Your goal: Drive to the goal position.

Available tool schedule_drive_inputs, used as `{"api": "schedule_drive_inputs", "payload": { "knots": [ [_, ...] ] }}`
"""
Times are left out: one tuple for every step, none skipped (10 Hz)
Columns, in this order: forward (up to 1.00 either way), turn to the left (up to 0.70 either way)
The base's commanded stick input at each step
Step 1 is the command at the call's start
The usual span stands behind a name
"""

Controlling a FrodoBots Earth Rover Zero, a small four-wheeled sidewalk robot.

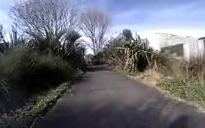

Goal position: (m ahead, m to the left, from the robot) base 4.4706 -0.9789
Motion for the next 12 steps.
{"api": "schedule_drive_inputs", "payload": {
  "knots": [
    [0.45,0.0],
    [0.45,0.0],
    [0.45,0.0],
    [0.45,0.0],
    [0.45,0.0],
    [0.45,0.0],
    [0.45,0.0],
    [0.45,0.0],
    [0.45,0.0],
    [0.45,0.0],
    [0.45,0.0],
    [0.45,0.0]
  ]
}}
